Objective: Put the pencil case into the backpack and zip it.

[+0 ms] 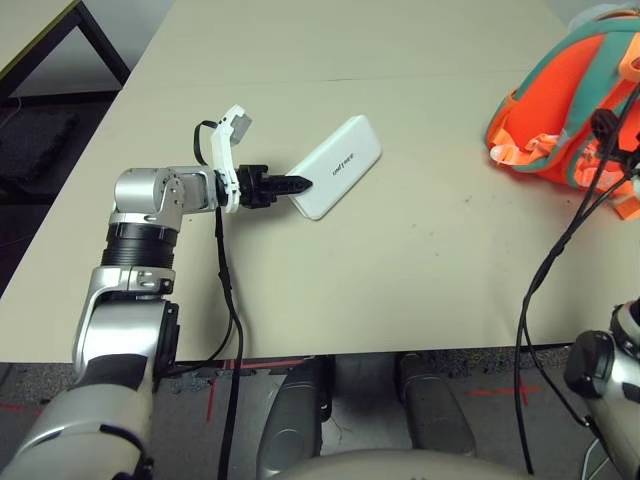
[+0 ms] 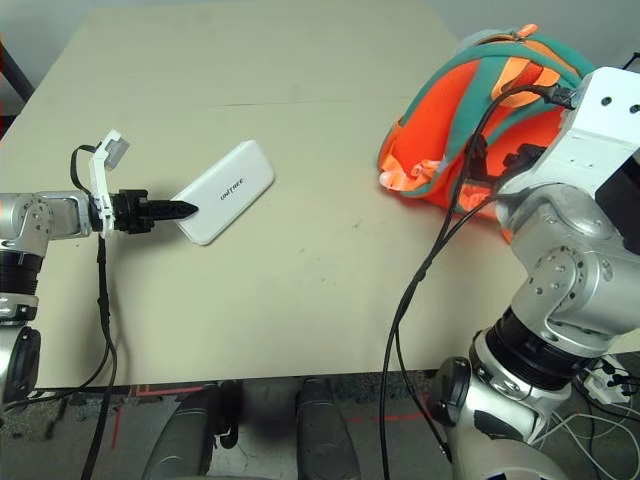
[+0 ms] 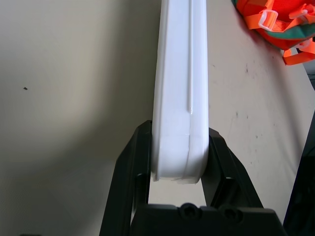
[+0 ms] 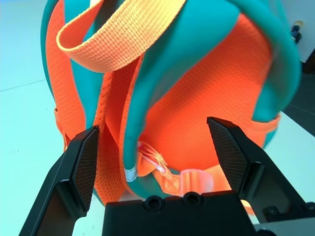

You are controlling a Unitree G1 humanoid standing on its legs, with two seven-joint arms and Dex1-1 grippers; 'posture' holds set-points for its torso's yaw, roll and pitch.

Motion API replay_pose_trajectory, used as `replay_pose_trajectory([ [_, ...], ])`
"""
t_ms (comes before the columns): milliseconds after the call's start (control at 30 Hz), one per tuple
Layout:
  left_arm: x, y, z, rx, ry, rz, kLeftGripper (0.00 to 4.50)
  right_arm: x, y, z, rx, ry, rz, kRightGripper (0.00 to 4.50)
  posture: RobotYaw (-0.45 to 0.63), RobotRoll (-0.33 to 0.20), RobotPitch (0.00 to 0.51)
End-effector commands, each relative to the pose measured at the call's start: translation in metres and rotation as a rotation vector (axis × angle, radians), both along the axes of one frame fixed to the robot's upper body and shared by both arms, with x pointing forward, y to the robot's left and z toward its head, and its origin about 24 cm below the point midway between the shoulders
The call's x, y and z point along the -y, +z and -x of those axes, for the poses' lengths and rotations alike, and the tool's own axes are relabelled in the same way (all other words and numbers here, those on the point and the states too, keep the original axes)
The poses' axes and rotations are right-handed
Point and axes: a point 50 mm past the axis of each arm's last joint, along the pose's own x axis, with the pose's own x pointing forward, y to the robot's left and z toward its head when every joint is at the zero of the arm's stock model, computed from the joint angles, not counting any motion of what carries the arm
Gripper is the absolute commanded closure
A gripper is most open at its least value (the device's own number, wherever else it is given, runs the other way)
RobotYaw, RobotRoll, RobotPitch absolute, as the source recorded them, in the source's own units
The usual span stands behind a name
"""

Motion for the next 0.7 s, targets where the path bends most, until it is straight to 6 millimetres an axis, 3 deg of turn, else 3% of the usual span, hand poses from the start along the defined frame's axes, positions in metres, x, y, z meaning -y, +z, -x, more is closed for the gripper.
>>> replay_pose_trajectory([
  [33, -0.009, -0.019, 0.007, -0.083, 0.052, -0.043, 3.07, 0.002, -0.005, -0.004, -0.005, 0.016, 0.0, 0.0, 0.02, 0.0, 0.241],
  [433, -0.015, -0.027, 0.015, -0.113, 0.068, -0.053, 3.07, 0.006, 0.01, 0.02, -0.001, 0.013, -0.039, 0.0, -0.01, 0.0, 0.247],
  [700, -0.006, -0.029, 0.011, -0.113, 0.04, -0.05, 3.07, -0.004, 0.013, 0.012, -0.005, 0.079, -0.082, 0.0, -0.03, 0.0, 0.246],
])
